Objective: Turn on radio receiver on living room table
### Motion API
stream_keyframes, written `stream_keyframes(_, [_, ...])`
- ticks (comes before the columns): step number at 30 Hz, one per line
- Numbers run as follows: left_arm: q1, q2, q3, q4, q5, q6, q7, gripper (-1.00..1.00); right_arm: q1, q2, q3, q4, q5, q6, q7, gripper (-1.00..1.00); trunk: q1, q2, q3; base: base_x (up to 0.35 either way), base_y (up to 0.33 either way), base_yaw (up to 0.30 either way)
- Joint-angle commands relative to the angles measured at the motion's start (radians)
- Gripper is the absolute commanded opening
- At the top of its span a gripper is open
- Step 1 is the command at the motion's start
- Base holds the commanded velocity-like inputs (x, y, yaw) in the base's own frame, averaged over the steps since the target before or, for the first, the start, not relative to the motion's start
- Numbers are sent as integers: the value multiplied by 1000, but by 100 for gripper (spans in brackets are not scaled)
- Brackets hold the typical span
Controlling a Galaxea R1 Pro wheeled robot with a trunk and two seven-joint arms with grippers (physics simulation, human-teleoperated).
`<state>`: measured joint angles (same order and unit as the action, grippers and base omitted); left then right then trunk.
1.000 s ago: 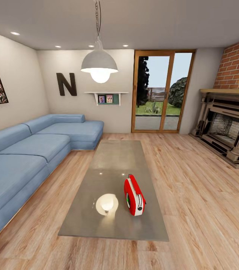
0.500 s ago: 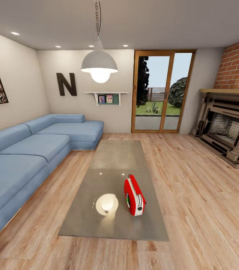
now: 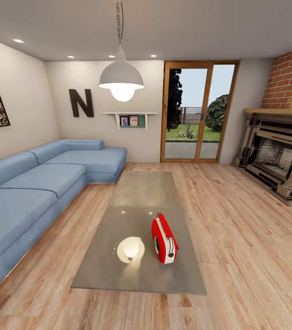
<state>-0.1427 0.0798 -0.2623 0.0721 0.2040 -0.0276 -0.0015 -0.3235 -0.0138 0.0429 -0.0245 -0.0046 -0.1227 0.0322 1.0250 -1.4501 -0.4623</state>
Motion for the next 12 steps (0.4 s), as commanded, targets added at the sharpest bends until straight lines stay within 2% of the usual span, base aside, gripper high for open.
stream_keyframes(1, [0,0,0,0,0,0,0,-100,0,0,0,0,0,0,0,100,0,0,0,0,0,0])
stream_keyframes(12, [0,0,0,0,0,0,0,-100,0,0,0,0,0,0,0,100,0,0,0,0,0,0])
